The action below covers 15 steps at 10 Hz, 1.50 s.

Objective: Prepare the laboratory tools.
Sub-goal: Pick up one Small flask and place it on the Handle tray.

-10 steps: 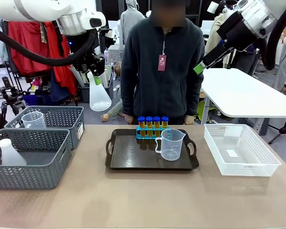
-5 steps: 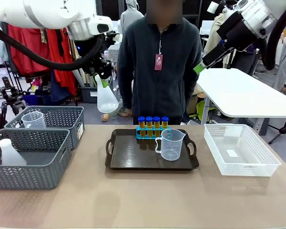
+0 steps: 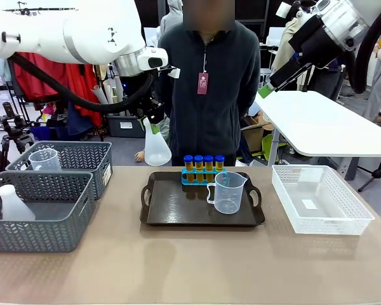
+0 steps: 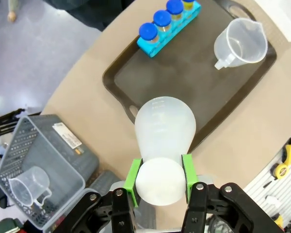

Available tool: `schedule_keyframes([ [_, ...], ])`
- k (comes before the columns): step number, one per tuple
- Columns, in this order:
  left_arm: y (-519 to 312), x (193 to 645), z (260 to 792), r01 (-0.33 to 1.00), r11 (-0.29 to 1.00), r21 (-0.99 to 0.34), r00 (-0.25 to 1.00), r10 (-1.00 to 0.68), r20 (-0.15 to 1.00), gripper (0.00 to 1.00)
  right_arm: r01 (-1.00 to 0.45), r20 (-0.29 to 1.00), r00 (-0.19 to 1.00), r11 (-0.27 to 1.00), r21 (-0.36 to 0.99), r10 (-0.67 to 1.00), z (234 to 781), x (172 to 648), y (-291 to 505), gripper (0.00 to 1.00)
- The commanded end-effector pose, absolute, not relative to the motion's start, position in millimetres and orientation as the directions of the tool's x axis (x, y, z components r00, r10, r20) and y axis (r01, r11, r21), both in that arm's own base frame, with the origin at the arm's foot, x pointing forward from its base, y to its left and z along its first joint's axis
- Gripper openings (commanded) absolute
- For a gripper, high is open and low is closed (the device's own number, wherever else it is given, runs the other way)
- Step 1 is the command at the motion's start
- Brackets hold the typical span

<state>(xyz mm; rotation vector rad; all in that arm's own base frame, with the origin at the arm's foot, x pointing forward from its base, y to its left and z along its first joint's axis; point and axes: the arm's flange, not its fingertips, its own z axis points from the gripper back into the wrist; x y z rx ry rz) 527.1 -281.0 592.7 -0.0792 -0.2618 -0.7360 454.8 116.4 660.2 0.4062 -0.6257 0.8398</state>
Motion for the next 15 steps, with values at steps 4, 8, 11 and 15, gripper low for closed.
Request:
schedule_keyframes([
  [4,-279.6,527.7,593.6,0.653,0.757,0.016,0.727,-0.632,0.269,0.0,-0.79,0.663,0.502,0.606,0.092,0.555,661.3,454.8,115.4,1.0],
  [8,-292.0,537.7,590.0,0.703,0.711,0.031,0.7,-0.699,0.146,0.0,-0.79,0.663,0.502,0.606,0.092,0.555,661.3,454.8,115.4,1.0],
  [11,-325.0,572.8,566.6,0.739,0.673,-0.004,0.672,-0.738,0.06,0.0,-0.79,0.663,0.502,0.606,0.092,0.555,661.3,454.8,115.4,1.0],
  [15,-361.0,589.0,518.0,0.774,0.63,-0.064,0.632,-0.774,0.026,0.0,-0.79,0.663,0.502,0.606,0.092,0.555,661.3,454.8,115.4,1.0],
])
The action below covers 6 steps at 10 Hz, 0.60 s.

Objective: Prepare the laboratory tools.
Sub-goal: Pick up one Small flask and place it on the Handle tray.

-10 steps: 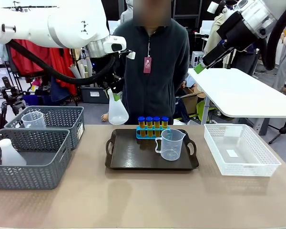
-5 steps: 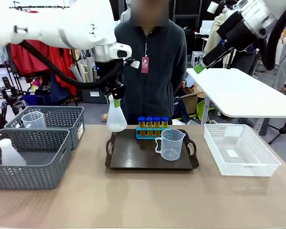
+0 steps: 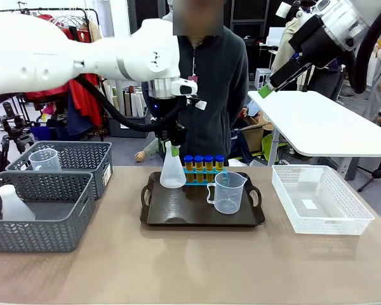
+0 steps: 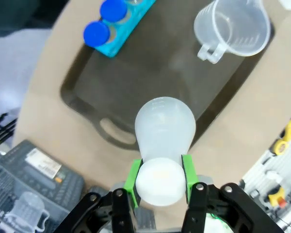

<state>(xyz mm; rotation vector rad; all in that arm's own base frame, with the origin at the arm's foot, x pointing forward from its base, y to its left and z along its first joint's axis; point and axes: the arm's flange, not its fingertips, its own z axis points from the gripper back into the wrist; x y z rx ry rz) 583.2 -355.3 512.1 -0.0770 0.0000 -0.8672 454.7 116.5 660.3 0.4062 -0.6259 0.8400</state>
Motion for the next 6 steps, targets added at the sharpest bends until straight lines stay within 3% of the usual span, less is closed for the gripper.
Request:
schedule_keyframes([
  [1,-367.9,588.5,507.2,0.772,0.633,-0.049,0.635,-0.772,0.028,0.0,-0.79,0.663,0.502,0.606,0.092,0.555,661.3,454.8,115.4,1.0],
  [6,-388.4,572.3,460.2,0.781,0.622,-0.049,0.624,-0.778,0.067,0.0,-0.79,0.663,0.502,0.606,0.092,0.555,661.3,454.8,115.4,1.0],
])
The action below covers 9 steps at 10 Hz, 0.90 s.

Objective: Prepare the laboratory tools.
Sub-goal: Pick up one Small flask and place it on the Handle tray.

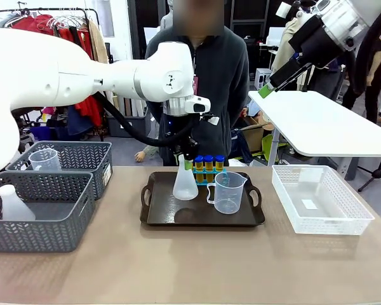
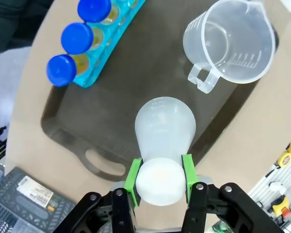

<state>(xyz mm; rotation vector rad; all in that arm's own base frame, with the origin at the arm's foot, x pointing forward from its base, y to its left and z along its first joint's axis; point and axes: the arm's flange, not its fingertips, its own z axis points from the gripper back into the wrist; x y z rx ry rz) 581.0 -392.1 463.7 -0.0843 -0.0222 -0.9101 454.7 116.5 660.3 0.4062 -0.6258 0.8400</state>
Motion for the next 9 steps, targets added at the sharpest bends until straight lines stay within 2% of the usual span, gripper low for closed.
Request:
schedule_keyframes([
  [1,-386.1,569.8,451.2,0.792,0.608,-0.05,0.61,-0.789,0.074,0.0,-0.79,0.663,0.502,0.606,0.092,0.555,661.3,454.8,115.4,1.0],
  [3,-383.9,564.8,436.8,0.788,0.614,-0.043,0.616,-0.787,0.047,0.0,-0.79,0.663,0.502,0.606,0.092,0.555,661.3,454.8,115.4,1.0],
  [9,-368.7,567.1,425.3,0.771,0.637,0.01,0.633,-0.769,0.087,0.0,-0.79,0.663,0.502,0.606,0.092,0.555,661.3,454.8,115.4,1.0],
])
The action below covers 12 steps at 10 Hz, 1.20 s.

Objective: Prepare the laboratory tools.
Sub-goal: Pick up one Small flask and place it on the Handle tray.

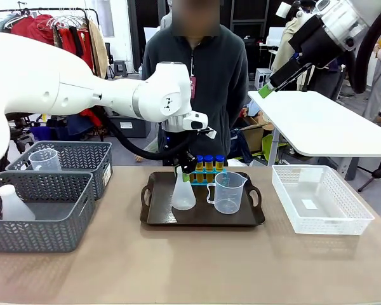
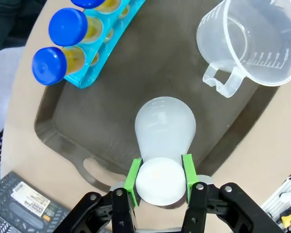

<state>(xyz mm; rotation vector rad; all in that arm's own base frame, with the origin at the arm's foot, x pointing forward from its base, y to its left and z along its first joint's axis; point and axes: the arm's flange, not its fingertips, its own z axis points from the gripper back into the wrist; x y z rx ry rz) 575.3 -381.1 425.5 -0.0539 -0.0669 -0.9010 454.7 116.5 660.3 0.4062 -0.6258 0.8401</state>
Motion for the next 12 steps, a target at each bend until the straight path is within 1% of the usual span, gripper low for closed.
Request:
schedule_keyframes([
  [1,-368.5,567.3,424.3,0.769,0.639,0.001,0.637,-0.767,0.081,0.0,-0.79,0.663,0.502,0.606,0.092,0.555,661.3,454.8,115.4,1.0],
  [2,-369.9,567.9,423.7,0.765,0.644,0.0,0.642,-0.762,0.083,0.02,-0.79,0.663,0.502,0.606,0.092,0.555,661.3,454.8,115.4,1.0],
  [7,-367.0,566.6,426.7,0.767,0.642,0.004,0.64,-0.764,0.08,0.97,-0.79,0.663,0.502,0.606,0.092,0.555,661.3,454.8,115.4,1.0],
  [8,-365.6,565.8,427.2,0.763,0.646,0.001,0.644,-0.762,0.068,1.0,-0.79,0.663,0.502,0.606,0.092,0.555,661.3,454.8,115.4,1.0],
  [12,-363.4,563.2,430.5,0.747,0.664,-0.016,0.664,-0.746,0.061,1.0,-0.79,0.663,0.502,0.606,0.092,0.555,661.3,454.8,115.4,1.0],
])
